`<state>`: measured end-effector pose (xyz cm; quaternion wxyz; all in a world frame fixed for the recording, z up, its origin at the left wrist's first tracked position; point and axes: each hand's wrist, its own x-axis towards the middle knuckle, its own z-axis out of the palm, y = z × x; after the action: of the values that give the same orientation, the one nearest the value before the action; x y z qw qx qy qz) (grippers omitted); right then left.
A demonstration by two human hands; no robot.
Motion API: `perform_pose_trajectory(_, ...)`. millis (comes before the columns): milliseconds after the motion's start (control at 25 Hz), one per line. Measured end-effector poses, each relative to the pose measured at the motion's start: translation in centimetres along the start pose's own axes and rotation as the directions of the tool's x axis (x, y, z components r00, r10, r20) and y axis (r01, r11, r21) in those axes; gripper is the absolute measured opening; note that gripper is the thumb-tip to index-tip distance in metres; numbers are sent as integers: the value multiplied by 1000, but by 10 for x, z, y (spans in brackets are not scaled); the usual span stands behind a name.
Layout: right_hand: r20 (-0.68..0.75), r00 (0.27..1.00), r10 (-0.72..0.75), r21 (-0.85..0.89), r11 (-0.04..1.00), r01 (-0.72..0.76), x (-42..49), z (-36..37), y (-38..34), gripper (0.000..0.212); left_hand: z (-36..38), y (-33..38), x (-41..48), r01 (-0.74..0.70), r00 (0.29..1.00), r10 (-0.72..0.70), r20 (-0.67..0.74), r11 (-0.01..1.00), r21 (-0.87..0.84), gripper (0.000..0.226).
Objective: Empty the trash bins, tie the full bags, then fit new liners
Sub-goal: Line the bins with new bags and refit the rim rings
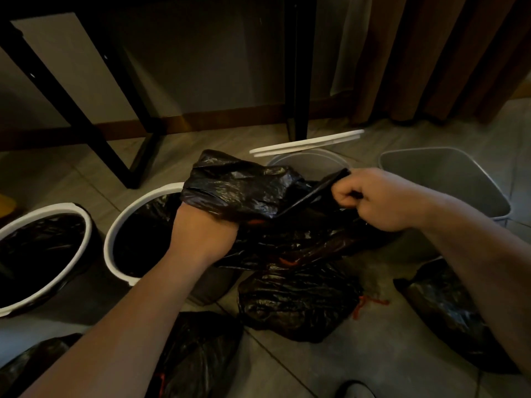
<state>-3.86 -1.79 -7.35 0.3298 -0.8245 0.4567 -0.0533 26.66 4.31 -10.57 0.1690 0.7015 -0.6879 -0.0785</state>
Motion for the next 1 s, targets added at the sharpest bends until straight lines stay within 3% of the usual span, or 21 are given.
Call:
perform_pose_trajectory(80, 90, 993, 80, -12, 997, -79, 2, 3, 2, 68, 4, 1, 7, -46, 999, 43, 18, 987, 152, 34)
perform_pose_trajectory(120, 91, 990, 112, -59, 993, -107, 3, 5, 4, 66, 5, 1, 10, -47, 999, 42, 30, 981, 190, 32)
perform_pose_trajectory(240, -68, 986, 151, -244, 956, -163, 7, 7, 16, 39, 0, -4, 16, 55, 990, -70, 125, 992, 116, 6)
perform_pose_trajectory(320, -176, 972, 158, -370, 904, -214, 8, 8, 23, 33, -3, -7, 17, 93, 958, -125, 258, 987, 133, 23)
perform_pose_trajectory(400, -223, 957, 184, -445, 855, -268, 9, 11, 28, 39, -2, -9, 14, -9, 918, -93, 384, 967, 256, 52)
perform_pose_trajectory(520, -287, 935, 207, -456, 829, -323, 14, 18, 32, 43, 2, -6, 11, -139, 898, -8, 441, 943, 301, 53)
perform_pose_trajectory(600, -306, 933, 188, -493, 807, -325, 15, 21, 34, 49, 3, -1, 13, -135, 911, 25, 411, 961, 241, 55)
perform_pose_trajectory(720, -327, 942, 80, -576, 773, -266, 17, 23, 40, 23, 10, 5, 14, -167, 962, 104, 252, 956, 241, 43)
perform_pose_trajectory(760, -334, 940, 65, -584, 769, -261, 17, 23, 44, 28, 12, 4, 14, -211, 958, 151, 242, 946, 245, 42)
perform_pose_trajectory(880, -285, 953, 101, -558, 791, -250, 17, 18, 57, 43, 13, -4, 11, -332, 900, 257, 353, 927, 172, 54)
perform_pose_trajectory(1000, -249, 955, 162, -556, 784, -278, 17, 13, 64, 26, 11, -11, 10, -395, 824, 249, 509, 896, 202, 66)
